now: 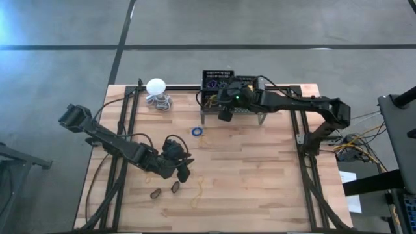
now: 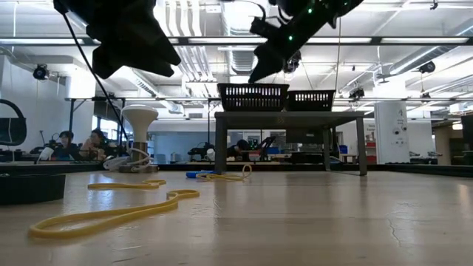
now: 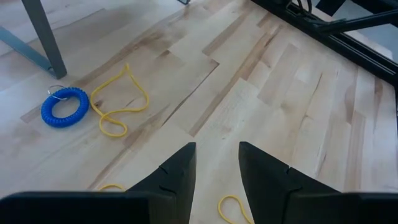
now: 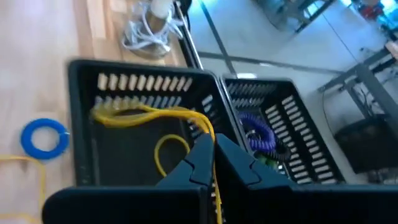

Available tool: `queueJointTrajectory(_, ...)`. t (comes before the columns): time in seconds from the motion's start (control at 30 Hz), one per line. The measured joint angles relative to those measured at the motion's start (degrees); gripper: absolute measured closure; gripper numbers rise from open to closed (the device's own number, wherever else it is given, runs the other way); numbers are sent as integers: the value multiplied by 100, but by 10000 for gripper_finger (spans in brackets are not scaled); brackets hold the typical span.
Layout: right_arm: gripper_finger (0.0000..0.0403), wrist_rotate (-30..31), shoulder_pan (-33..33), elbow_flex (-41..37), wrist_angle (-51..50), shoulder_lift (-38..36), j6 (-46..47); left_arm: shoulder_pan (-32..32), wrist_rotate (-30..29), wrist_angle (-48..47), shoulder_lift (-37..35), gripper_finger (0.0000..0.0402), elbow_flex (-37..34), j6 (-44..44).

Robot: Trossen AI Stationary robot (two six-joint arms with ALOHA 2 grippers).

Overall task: Pick & Place Office Desk Supplies
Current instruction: Put the yellow rubber band into the bottom left black bin, then put the black spring keychain into the top left black bin

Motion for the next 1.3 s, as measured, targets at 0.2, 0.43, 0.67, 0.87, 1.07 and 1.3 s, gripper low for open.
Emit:
queueJointTrajectory(0.2,394,0,-79,172,-530,170,179,0,0,0,0,275,0,-17)
queueJointTrajectory(0.43,344,-2,-90,345,-772,-73,401,0,0,22,0,275,0,-44)
queueJointTrajectory(0.67,279,-15,85,275,-1020,-751,978,-2,0,44,0,275,0,-48)
queueJointTrajectory(0.87,271,-509,908,-124,-1022,-1371,1431,-2,0,46,0,275,0,-141)
queueJointTrajectory(1.07,287,-570,2114,-1047,-349,-1747,1704,-17,369,-101,0,275,52,-183)
queueJointTrajectory(1.3,303,-224,2949,-2343,394,-1804,2541,-127,1525,-1747,-2,275,107,-1665)
